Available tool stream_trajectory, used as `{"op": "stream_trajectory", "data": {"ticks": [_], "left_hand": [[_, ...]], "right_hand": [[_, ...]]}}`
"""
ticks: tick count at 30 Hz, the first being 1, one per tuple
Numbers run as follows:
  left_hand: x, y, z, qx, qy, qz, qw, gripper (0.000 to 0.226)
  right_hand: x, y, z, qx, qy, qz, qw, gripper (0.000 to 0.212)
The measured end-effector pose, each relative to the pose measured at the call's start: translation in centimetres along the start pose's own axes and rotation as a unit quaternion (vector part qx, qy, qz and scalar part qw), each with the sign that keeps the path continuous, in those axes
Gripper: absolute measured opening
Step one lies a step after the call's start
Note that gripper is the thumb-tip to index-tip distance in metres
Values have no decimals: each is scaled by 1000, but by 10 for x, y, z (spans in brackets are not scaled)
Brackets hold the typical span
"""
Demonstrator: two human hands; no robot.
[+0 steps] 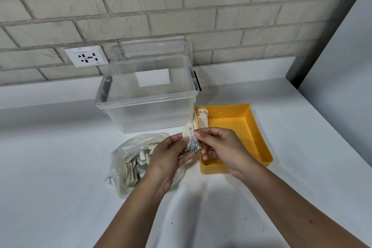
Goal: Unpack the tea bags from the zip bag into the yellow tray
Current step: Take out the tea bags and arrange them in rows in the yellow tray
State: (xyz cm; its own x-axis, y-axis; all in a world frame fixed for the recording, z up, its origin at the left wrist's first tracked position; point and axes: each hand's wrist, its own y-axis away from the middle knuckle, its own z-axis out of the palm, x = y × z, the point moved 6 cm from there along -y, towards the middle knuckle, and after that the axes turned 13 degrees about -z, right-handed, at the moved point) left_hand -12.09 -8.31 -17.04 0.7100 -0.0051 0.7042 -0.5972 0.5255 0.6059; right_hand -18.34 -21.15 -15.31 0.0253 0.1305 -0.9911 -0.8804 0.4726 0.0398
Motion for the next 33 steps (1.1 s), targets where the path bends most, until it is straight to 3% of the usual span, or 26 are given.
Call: {"op": "stream_trajectory", "data": {"ticks": [10,19,24,28,33], "left_hand": [[1,-3,0,-9,4,3,1000,27],[-1,-6,-2,3,-3,-15,1000,15],[6,-7,-11,32,-16,12,999,20],[17,-5,-21,64,-71,70,993,16],[21,-7,-26,73,-91,85,990,12]], "right_hand": [[-7,-3,-2,5,105,-65,992,15],[-13,-11,-2,28,81,-74,994,15],[-11,-29,-24,61,103,-84,989,13],[8,-50,-54,58,191,-42,979,13],[45,-68,-59,-15,227,41,973,10]]}}
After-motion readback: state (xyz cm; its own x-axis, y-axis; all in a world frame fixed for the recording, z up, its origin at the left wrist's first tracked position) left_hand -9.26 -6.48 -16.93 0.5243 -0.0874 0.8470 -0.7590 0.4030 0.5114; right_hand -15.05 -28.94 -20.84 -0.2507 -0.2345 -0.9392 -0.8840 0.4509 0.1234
